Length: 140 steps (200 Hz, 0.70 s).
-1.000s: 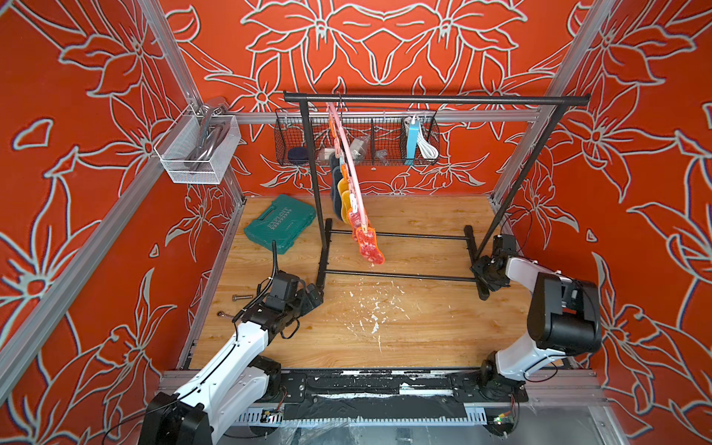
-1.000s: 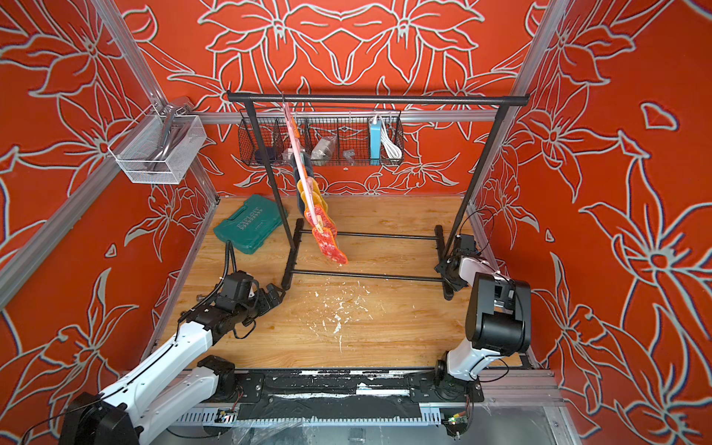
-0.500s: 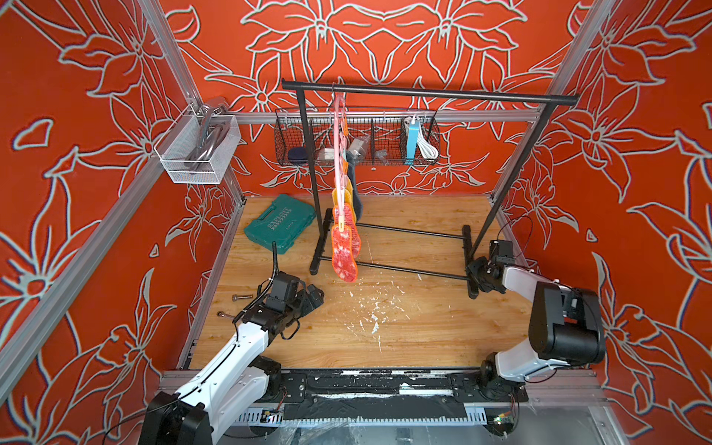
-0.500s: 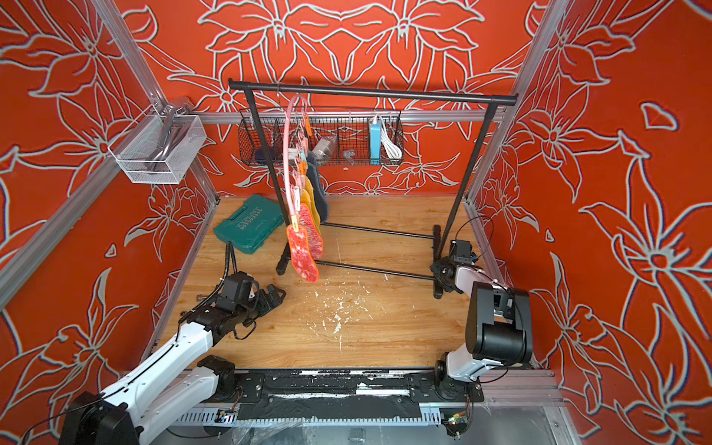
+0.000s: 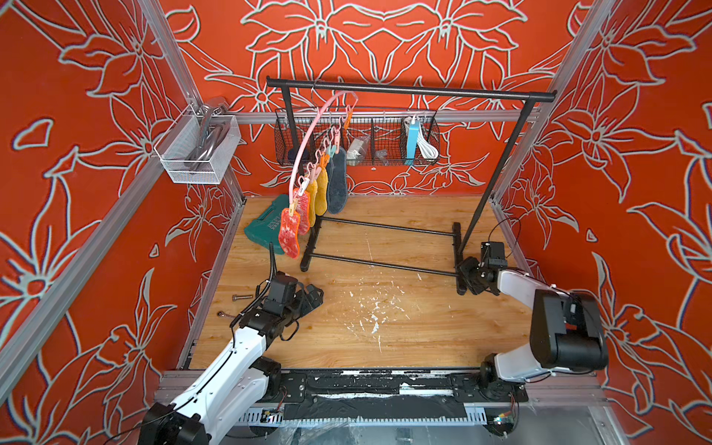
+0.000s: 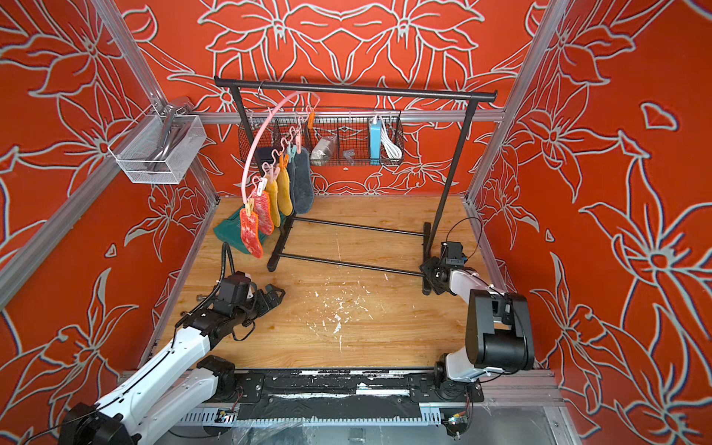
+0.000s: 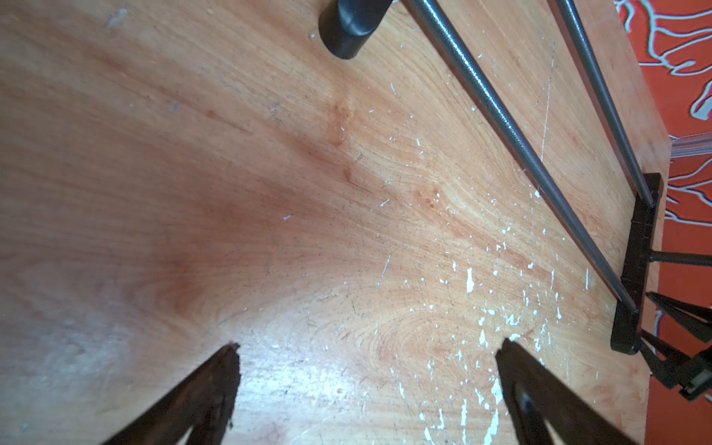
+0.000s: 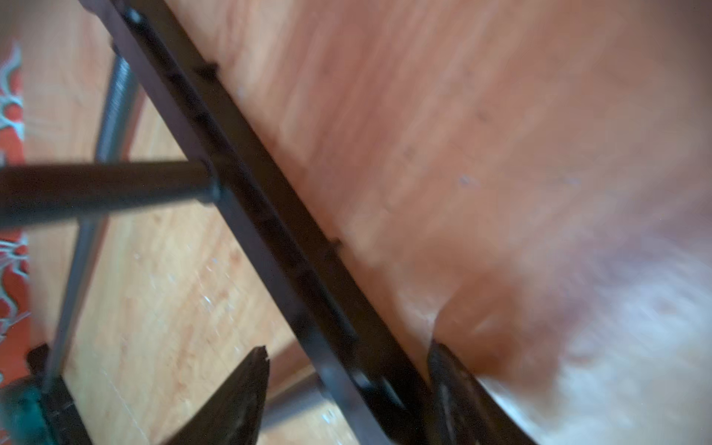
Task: Take the shoe insoles off the hanger
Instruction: Move the clothesline to the center of the board, then remove the insole from the hanger.
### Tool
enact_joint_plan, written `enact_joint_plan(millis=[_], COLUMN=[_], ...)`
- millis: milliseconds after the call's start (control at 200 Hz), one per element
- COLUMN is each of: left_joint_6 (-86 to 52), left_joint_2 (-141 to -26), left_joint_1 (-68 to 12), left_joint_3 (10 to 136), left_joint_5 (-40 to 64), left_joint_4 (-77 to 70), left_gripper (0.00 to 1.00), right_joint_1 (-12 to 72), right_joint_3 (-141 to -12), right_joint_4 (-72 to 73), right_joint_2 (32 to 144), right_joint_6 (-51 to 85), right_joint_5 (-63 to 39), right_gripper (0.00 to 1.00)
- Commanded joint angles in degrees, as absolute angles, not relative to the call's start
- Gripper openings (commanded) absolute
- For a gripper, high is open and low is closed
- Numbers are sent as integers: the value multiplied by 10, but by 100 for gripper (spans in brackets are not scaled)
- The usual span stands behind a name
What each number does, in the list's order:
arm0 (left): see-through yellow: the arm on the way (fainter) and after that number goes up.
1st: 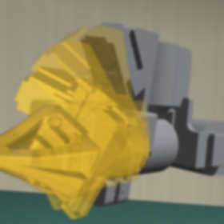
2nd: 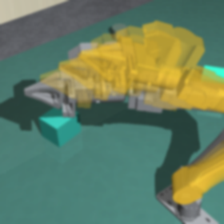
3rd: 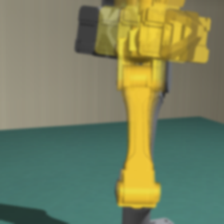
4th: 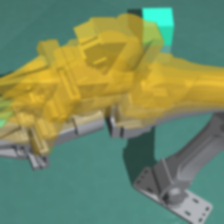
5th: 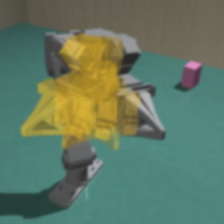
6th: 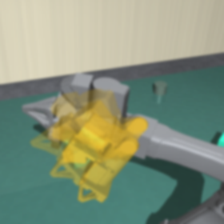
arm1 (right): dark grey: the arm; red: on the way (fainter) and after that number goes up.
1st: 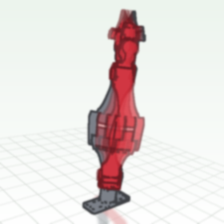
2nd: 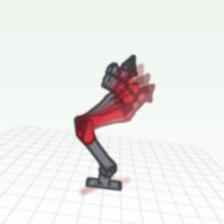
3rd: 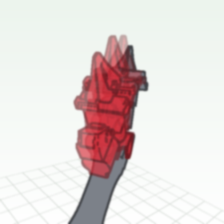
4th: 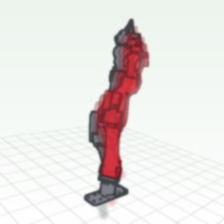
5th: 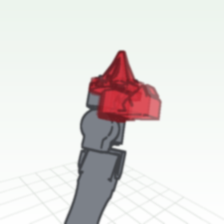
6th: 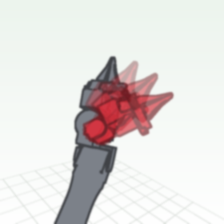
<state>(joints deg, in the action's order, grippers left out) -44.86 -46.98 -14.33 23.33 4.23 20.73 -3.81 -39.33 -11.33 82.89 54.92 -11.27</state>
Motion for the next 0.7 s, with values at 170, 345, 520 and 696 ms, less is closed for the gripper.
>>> enact_joint_plan(millis=[170, 345, 520, 696], left_joint_6=[-445, -431, -422, -381], left_joint_2=[-444, -388, -322, -292], left_joint_1=[-146, -146, -146, -146], left_joint_3=[265, 316, 350, 400], left_joint_5=[77, 89, 95, 61], left_joint_4=[241, 300, 330, 354], left_gripper=[98, 98, 98, 98], right_joint_1=[-34, -32, -15, 8], right_joint_3=[-390, -382, -366, -367], right_joint_4=[-243, -271, -276, -284], right_joint_2=[713, 626, 511, 432], right_joint_6=[422, 377, 331, 283], right_joint_5=[-111, -149, -189, -215], right_gripper=[79, 80, 80, 79])
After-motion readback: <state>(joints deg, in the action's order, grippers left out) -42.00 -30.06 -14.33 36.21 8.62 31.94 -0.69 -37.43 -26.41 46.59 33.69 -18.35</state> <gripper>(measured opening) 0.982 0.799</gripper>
